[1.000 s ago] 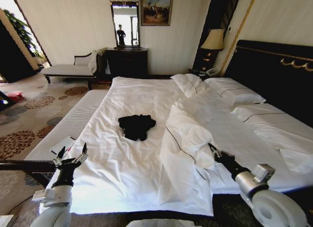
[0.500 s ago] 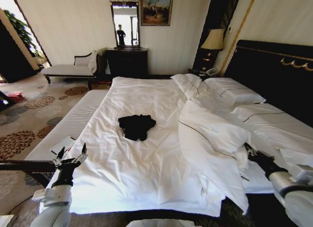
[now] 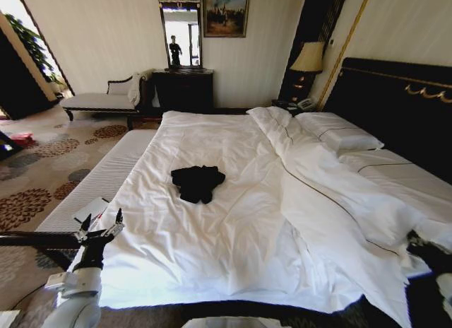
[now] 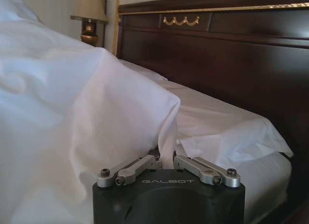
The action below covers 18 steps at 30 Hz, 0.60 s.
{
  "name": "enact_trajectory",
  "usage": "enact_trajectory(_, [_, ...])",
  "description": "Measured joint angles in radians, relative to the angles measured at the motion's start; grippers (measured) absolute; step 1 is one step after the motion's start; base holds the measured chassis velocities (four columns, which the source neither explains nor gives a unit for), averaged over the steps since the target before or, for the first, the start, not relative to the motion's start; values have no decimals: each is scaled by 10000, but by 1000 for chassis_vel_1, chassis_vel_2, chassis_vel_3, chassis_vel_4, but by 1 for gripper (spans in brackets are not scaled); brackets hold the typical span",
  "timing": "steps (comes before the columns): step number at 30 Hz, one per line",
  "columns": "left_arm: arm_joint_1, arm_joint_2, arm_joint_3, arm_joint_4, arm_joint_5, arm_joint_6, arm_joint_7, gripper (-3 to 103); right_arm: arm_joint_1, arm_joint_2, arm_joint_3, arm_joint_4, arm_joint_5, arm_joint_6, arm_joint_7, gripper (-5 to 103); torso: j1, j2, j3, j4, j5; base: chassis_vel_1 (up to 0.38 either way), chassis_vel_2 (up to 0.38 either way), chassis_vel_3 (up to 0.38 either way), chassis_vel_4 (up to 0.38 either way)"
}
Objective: Fold the clothes on the bed.
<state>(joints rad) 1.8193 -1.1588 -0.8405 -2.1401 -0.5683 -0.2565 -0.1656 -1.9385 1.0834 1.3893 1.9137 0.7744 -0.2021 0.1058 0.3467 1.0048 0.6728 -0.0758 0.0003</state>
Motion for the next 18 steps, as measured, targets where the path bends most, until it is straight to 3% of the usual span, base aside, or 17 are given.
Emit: enact_trajectory(18, [-8, -74, -51, 135, -50, -35, 2, 100, 45, 621, 1441, -1561, -348, 494, -51, 0, 0, 0, 0, 5, -2, 0, 0, 0, 0])
